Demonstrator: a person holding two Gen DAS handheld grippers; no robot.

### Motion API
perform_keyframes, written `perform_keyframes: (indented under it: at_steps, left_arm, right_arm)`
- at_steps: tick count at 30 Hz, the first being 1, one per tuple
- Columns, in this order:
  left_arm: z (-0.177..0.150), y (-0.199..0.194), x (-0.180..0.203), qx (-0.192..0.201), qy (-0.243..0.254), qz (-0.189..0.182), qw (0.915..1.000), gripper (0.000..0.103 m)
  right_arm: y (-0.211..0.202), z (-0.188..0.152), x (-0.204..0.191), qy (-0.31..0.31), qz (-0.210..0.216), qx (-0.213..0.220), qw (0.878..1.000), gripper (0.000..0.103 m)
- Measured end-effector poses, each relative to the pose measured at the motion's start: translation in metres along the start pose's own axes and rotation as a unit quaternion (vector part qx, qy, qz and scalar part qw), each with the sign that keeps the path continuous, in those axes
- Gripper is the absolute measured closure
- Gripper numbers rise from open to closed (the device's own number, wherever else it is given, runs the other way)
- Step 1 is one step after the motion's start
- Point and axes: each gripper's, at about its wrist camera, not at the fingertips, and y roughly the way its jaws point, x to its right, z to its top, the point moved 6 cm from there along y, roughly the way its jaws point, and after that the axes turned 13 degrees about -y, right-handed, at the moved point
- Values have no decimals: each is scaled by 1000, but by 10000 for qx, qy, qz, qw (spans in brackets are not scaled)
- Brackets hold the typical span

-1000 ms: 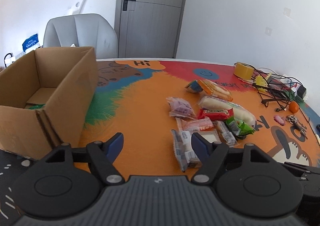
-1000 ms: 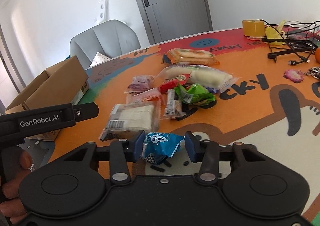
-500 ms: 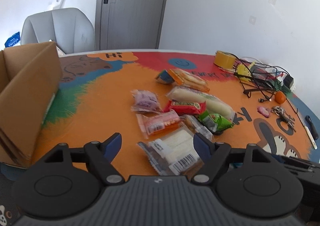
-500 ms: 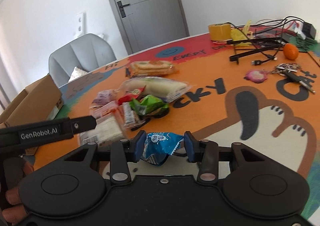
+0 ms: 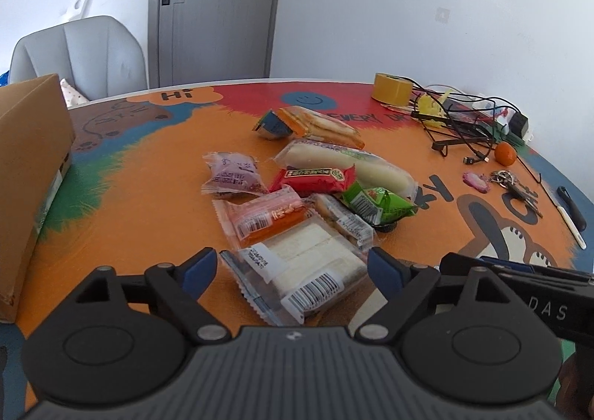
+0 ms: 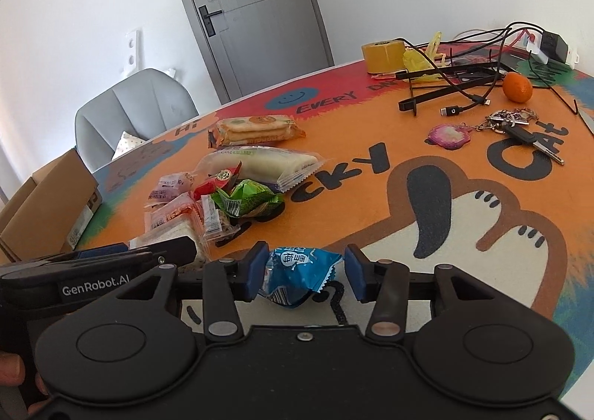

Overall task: Organize snacks
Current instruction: 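Grasp the white bread pack with the left tool while the right tool grasps the blue chip bag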

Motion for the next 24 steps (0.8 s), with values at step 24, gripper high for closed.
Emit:
perform_keyframes:
  at_steps: [24]
  left_arm:
    - [-13,-10,2,57,355,74,9993,49]
  right_arm:
    - [0,-3,-26,-299,-31,-83,9995,70]
